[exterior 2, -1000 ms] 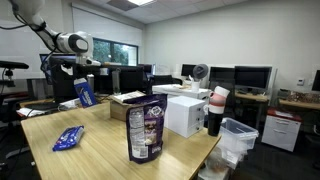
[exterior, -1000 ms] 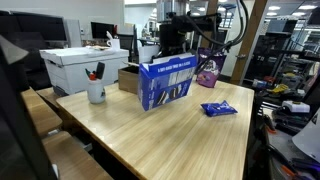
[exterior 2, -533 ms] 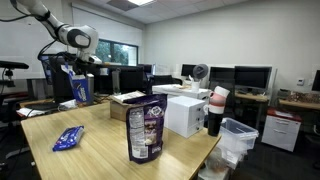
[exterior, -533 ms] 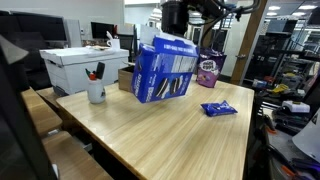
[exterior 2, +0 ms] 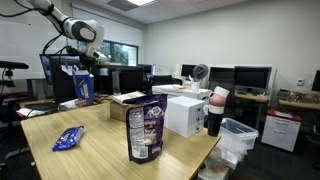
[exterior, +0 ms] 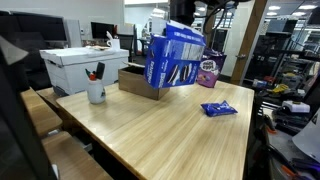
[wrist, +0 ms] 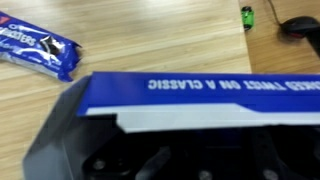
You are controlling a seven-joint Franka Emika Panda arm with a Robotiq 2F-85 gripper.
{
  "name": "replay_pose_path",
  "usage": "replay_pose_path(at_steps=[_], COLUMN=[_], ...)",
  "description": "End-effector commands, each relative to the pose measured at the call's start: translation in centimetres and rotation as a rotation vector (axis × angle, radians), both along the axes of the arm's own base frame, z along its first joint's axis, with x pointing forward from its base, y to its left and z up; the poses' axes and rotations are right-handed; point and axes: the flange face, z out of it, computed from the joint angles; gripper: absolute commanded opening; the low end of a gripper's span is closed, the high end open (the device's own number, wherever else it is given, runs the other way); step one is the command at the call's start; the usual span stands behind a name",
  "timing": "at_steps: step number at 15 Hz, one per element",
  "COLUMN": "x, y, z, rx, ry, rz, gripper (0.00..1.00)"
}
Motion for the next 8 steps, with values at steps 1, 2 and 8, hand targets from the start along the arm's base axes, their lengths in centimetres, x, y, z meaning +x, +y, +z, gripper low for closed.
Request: replay_pose_path(at_steps=[1, 2, 8], x=[-1.09, -1.11, -1.09], y=[-0.81, -0.91, -1.19], z=[1.33, 1.43, 1.06], rx=[-0.176, -0.232, -0.523], ry=[-0.051, -0.075, -0.18], rz=[-0.058, -0.064, -0.084], gripper=[0.06, 0.05, 0.06])
